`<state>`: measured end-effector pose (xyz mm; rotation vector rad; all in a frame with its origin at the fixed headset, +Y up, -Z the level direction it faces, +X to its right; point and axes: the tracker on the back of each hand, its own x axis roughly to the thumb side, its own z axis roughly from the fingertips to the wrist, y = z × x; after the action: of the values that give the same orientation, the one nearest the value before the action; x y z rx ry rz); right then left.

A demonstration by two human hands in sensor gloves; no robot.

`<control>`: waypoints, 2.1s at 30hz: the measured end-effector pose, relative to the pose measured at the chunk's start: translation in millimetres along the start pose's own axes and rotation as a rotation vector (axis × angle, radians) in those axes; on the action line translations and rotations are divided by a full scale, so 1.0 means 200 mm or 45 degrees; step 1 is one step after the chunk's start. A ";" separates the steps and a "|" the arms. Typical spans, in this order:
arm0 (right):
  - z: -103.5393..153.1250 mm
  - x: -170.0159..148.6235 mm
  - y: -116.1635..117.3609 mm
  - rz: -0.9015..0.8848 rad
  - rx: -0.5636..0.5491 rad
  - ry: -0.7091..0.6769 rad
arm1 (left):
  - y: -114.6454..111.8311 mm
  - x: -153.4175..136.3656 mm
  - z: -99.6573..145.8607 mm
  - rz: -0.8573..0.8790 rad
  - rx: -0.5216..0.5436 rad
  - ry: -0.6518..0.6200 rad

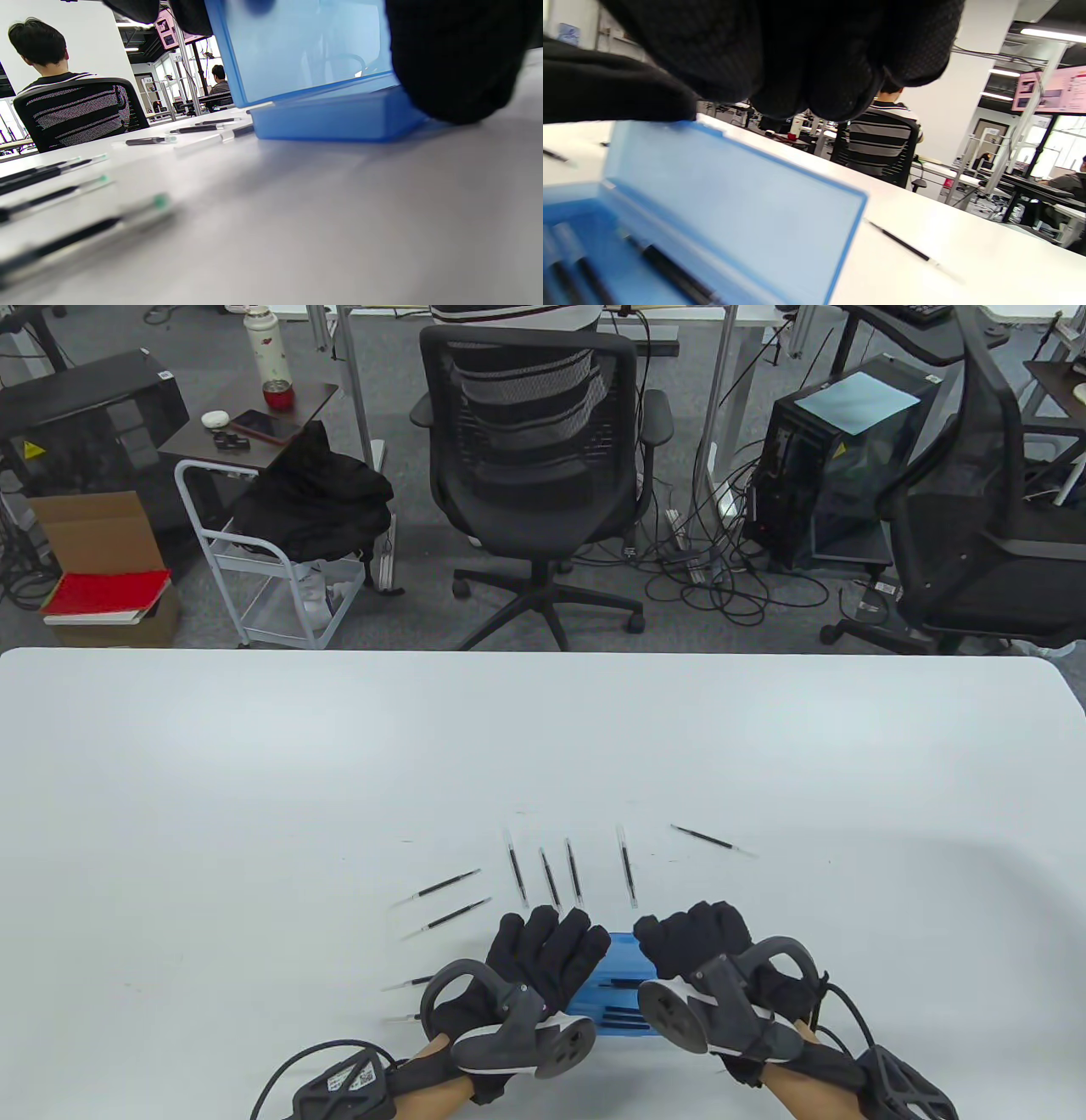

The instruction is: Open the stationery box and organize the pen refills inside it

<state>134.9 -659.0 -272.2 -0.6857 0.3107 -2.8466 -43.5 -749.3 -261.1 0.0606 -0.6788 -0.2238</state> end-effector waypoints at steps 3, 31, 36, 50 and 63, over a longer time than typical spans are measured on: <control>-0.06 -0.06 0.01 0.006 -0.002 0.051 | 0.00 0.00 0.00 -0.004 0.000 0.002; -0.49 -0.57 0.64 0.199 0.379 0.346 | 0.00 0.00 0.00 0.009 -0.001 -0.001; -0.50 -0.58 0.67 0.237 0.377 0.366 | 0.00 0.00 0.00 0.009 -0.001 -0.001; -0.51 -0.63 0.73 0.224 0.406 0.423 | 0.00 0.00 0.00 0.012 -0.002 -0.001; -0.51 -0.63 0.72 0.205 0.411 0.408 | 0.00 -0.01 0.00 0.013 -0.003 -0.001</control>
<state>216.5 -750.6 -449.9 -0.1351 -0.0501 -2.7500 -44.2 -749.5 -261.9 0.0551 -0.6797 -0.2148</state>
